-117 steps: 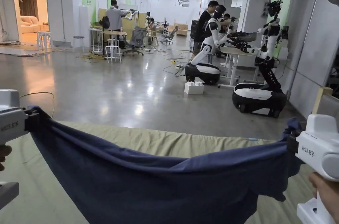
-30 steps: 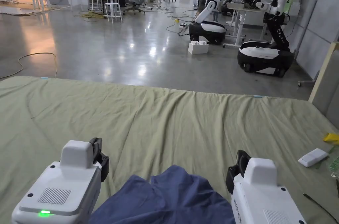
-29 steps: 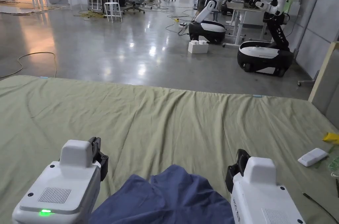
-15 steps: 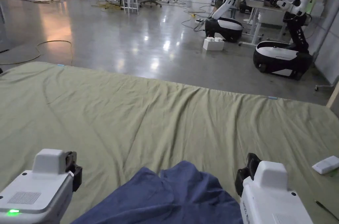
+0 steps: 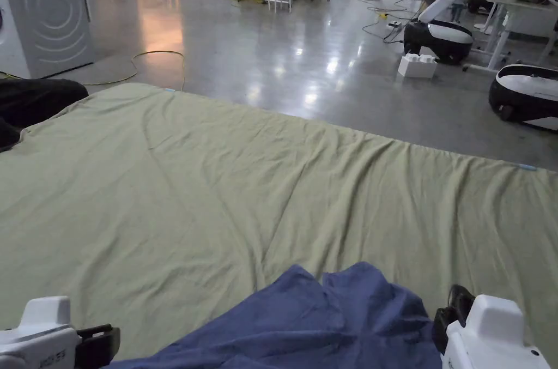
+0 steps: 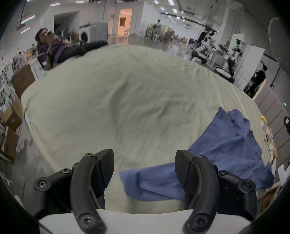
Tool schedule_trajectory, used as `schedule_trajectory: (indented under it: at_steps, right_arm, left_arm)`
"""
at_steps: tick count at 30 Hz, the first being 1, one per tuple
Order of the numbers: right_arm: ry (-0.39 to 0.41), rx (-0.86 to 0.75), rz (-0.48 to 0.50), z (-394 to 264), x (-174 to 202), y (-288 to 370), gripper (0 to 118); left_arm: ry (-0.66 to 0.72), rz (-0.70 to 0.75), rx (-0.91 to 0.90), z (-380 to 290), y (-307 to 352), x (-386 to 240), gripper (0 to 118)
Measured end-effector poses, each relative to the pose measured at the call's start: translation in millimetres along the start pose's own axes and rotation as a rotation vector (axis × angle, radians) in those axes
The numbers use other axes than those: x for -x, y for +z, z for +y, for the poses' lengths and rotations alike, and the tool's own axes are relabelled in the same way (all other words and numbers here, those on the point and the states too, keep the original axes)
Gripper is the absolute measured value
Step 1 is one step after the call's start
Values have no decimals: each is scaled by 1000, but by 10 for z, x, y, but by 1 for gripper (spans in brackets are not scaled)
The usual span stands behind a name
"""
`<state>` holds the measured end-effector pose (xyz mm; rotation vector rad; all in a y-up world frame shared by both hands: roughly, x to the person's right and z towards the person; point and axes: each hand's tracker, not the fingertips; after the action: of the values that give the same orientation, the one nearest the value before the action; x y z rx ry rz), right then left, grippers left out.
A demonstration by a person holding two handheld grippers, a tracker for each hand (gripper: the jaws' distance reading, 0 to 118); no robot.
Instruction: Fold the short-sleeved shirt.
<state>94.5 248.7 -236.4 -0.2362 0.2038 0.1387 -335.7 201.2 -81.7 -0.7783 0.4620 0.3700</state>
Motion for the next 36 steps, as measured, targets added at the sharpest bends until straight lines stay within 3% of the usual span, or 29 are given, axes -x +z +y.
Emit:
schedule_trajectory:
  at_steps: [8,11,14,16,20,21,23,25,27,28,33,36]
  right_arm:
    - [18,40,7,-101,7,-29,0]
    - [9,59,6,-133,-16,-51,0]
    - [4,76,3,-165,-34,-75,0]
    - [2,88,4,-204,-52,-115,0]
    - [-4,120,14,-235,-106,-222,1]
    - [-6,137,17,-236,-139,-277,1]
    - [5,180,24,-240,-217,-418,2]
    - [30,237,34,-233,-314,-623,21]
    - [22,332,73,-239,-414,-874,57]
    - [23,348,53,-248,-474,-971,66]
    - [101,574,131,-361,-619,-1708,83]
    - [148,635,152,-556,-570,-2037,84]
  left_arm:
    - [-79,45,206,-357,-731,418,77]
    - [-111,101,107,-397,-439,148,77]
    - [-129,129,110,-385,-307,0,53]
    - [-167,124,83,-452,-169,-140,12]
    - [-205,83,92,-585,-9,-349,7]
    - [-206,71,116,-395,-368,-127,7]
    - [-198,60,115,-361,-346,-68,7]
    - [-170,45,96,-346,-286,-25,7]
    - [-171,49,69,-333,-214,7,7]
    - [-173,48,59,-322,-182,26,7]
    - [-146,22,47,-260,-199,68,7]
    - [-155,25,44,-254,-218,61,7]
